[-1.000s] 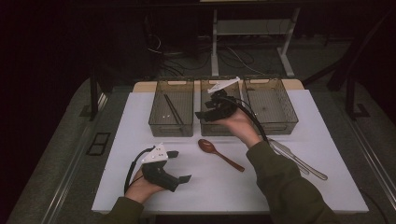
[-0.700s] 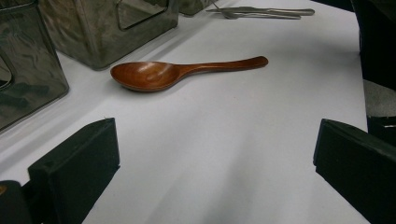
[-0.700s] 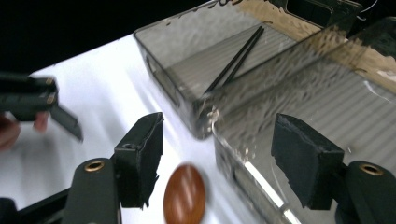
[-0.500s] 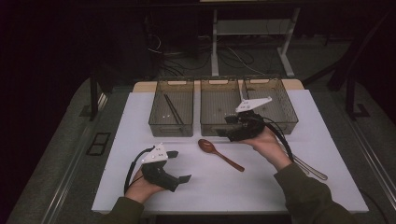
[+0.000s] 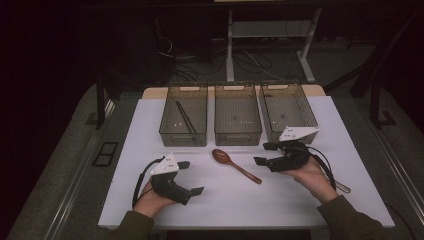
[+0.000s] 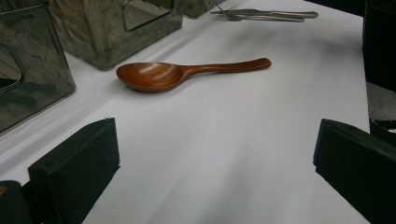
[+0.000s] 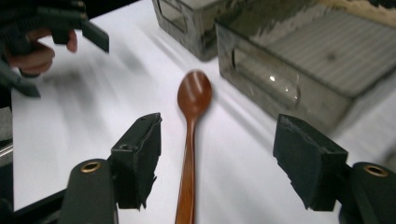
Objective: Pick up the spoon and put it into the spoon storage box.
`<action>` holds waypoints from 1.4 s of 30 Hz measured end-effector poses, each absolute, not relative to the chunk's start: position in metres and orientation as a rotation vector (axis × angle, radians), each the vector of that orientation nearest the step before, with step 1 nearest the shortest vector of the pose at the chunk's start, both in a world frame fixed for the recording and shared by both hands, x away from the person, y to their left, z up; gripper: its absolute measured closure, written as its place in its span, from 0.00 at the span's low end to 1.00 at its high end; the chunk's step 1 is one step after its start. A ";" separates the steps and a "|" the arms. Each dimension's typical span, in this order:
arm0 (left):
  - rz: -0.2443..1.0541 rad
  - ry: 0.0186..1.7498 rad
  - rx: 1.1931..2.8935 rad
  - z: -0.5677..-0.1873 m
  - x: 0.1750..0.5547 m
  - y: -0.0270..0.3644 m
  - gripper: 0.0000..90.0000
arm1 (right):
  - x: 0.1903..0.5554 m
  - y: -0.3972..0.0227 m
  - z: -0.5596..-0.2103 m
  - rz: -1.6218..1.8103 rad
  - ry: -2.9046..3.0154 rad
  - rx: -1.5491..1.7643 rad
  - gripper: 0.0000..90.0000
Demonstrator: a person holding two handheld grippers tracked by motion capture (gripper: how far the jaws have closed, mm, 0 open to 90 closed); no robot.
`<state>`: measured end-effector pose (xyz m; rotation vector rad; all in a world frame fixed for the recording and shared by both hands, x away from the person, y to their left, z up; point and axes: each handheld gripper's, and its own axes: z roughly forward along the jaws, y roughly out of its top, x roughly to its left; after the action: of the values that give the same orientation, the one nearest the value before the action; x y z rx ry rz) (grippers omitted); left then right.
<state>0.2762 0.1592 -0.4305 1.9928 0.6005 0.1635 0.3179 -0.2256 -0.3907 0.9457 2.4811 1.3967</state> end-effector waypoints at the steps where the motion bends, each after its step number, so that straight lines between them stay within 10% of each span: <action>1: 0.166 0.603 1.989 -0.430 0.276 0.159 0.00 | 0.314 -0.230 -0.393 1.402 2.474 0.955 0.34; 17: 0.194 0.612 2.004 -0.429 0.276 0.156 0.07 | 0.269 -0.274 -0.426 1.304 2.376 1.020 0.24; 42: 0.274 0.630 2.070 -0.426 0.335 0.116 0.89 | 0.258 -0.287 -0.442 1.290 2.364 1.040 0.20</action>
<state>0.3353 0.1158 -0.4256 2.0701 0.6300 0.2738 0.2579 -0.2868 -0.4421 1.0399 2.3637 1.2898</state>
